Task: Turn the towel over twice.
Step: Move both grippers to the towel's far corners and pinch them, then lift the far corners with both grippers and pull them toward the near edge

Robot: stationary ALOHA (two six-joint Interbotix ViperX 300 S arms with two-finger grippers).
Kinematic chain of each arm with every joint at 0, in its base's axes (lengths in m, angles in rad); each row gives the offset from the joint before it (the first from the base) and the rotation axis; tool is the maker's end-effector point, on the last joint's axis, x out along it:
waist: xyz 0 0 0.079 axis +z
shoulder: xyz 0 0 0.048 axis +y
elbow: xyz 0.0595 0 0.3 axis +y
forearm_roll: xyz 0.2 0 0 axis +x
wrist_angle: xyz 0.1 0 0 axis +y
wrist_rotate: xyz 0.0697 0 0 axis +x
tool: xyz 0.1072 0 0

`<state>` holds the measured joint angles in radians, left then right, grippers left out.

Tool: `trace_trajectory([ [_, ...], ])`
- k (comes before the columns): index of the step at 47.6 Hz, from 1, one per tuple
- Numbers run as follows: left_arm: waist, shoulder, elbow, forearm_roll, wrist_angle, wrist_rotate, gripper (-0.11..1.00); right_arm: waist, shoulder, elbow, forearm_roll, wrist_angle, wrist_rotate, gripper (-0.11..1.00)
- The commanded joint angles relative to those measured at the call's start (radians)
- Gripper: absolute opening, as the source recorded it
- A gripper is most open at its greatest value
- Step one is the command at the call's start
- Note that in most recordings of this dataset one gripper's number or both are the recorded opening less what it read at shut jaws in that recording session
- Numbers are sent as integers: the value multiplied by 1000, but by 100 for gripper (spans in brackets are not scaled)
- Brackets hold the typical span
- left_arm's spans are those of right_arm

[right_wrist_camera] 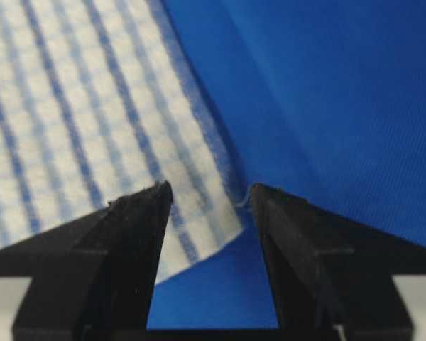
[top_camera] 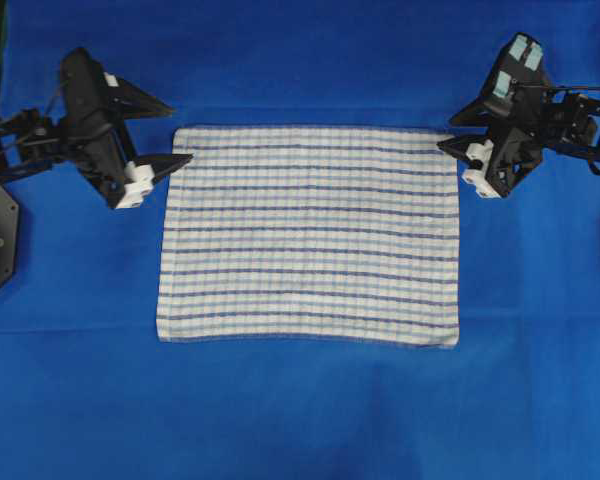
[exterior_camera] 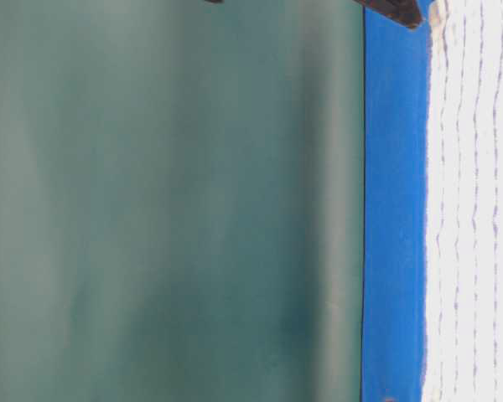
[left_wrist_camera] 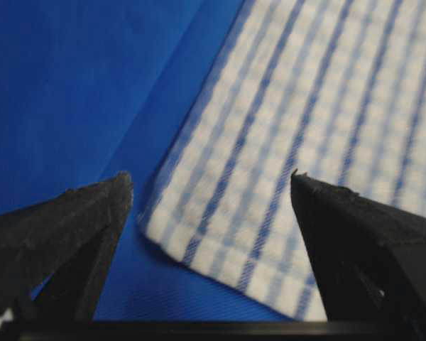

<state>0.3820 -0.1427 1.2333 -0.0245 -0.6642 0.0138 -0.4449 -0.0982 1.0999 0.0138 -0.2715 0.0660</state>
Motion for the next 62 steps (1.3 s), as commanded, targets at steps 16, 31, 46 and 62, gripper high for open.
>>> trace_trajectory([
  [16,66,198,-57,-3,18,0,71,-20,95,-29,3,-18,-2,53],
  [31,81,207,-69,-3,83,0,4,-20,95,-34,3,3,-2,6],
  [46,81,126,-78,-6,118,-6,4,-54,52,-64,3,17,-8,6],
  [62,133,-89,-169,-6,270,-2,4,-192,-80,-181,-55,175,-38,6],
])
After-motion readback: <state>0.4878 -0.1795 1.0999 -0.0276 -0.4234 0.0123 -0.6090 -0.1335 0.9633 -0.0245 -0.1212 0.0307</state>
